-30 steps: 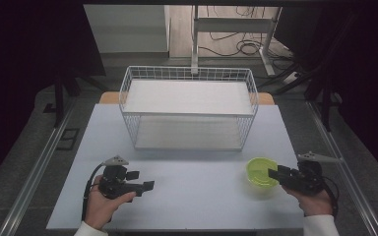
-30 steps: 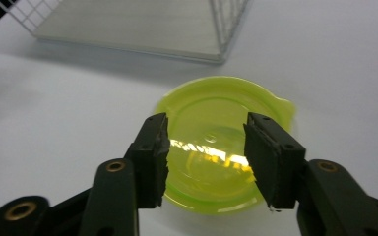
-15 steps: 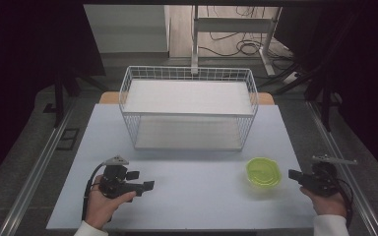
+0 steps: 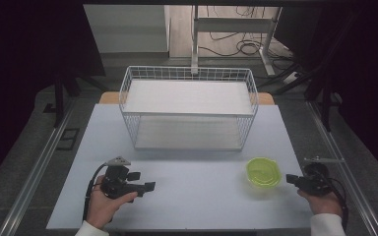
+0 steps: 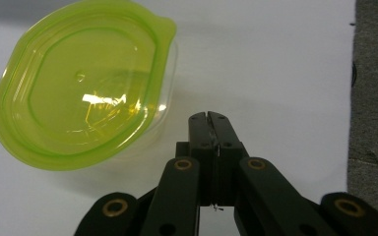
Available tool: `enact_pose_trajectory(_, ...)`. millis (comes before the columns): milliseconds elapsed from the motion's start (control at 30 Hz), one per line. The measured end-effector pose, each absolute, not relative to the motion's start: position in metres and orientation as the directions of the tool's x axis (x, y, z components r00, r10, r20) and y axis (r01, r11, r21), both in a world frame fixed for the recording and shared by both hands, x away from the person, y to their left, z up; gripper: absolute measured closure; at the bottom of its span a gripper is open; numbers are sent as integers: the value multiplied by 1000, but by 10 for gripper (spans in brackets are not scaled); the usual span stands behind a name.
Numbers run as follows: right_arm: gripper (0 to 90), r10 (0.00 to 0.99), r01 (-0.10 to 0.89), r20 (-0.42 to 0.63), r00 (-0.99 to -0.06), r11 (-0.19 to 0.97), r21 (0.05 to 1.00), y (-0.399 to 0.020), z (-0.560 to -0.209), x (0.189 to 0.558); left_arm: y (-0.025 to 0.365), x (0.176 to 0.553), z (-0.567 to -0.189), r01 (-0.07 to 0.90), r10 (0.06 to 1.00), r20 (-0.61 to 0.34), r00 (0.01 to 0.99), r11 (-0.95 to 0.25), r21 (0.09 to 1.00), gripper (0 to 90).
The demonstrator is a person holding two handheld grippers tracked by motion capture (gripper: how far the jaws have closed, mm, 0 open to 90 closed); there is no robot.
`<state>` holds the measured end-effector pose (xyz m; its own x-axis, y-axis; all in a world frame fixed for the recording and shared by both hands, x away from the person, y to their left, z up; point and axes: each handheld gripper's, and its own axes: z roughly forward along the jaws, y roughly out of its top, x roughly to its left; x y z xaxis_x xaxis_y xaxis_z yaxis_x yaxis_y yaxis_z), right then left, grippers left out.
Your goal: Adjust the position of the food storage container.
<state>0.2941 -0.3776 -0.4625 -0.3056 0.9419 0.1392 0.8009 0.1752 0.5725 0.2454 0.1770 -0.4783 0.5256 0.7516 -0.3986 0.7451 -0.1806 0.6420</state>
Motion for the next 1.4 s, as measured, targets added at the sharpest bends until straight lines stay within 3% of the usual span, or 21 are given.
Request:
enact_pose_trajectory(1100,891,907,800,136,-399,272,535,-337,-476,305,175,245,-480,747,752,-398,525,-184,638,227)
enact_pose_trajectory(1400,891,915,814,136,-379,260,519,-319,-478,295,175,244,-479,746,755,-396,522,-179,641,226)
